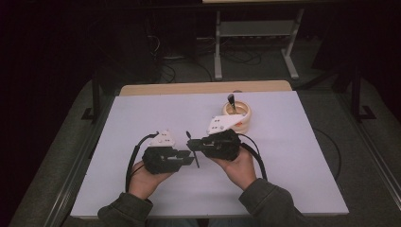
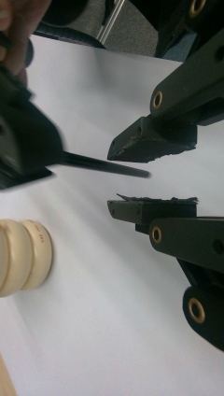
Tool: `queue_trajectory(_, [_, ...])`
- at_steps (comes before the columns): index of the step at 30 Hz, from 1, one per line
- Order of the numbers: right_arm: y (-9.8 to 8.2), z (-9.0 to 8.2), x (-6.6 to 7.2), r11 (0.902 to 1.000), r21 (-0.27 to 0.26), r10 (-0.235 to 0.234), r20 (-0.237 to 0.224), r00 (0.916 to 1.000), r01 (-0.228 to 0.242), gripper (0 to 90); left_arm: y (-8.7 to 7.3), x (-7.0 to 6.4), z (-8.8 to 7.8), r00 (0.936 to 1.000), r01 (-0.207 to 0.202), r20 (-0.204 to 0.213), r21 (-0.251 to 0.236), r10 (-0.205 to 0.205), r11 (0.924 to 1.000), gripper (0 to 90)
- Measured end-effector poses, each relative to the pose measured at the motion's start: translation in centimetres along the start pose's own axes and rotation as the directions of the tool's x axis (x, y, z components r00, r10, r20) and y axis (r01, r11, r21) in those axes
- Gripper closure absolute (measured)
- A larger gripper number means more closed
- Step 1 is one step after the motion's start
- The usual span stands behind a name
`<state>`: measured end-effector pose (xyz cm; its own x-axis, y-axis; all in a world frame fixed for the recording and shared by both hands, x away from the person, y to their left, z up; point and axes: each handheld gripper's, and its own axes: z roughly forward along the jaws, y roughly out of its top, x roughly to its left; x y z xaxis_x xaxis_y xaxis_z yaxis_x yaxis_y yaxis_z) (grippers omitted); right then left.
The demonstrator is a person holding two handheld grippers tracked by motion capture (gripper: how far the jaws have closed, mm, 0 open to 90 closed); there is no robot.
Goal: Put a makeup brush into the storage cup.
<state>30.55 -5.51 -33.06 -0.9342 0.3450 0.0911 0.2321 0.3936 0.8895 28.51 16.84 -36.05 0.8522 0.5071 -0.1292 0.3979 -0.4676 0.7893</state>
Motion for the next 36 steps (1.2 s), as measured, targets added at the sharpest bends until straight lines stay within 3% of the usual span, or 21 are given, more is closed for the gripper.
queue_trajectory(19, [-2.0,-3.7,-2.7,0.9973,0.01,0.072,0.078,0.9943,-0.073,84.8,-1.4,0.6,-1.1,0.9997,0.004,-0.026,0.005,-0.004,1.0,67.5])
queue_trajectory(36, [-2.7,-5.3,-4.1,0.9945,0.022,0.099,0.113,0.9886,-0.103,84.8,-2.0,0.8,-1.6,0.9993,0.002,-0.038,0.001,-0.002,1.0,66.6])
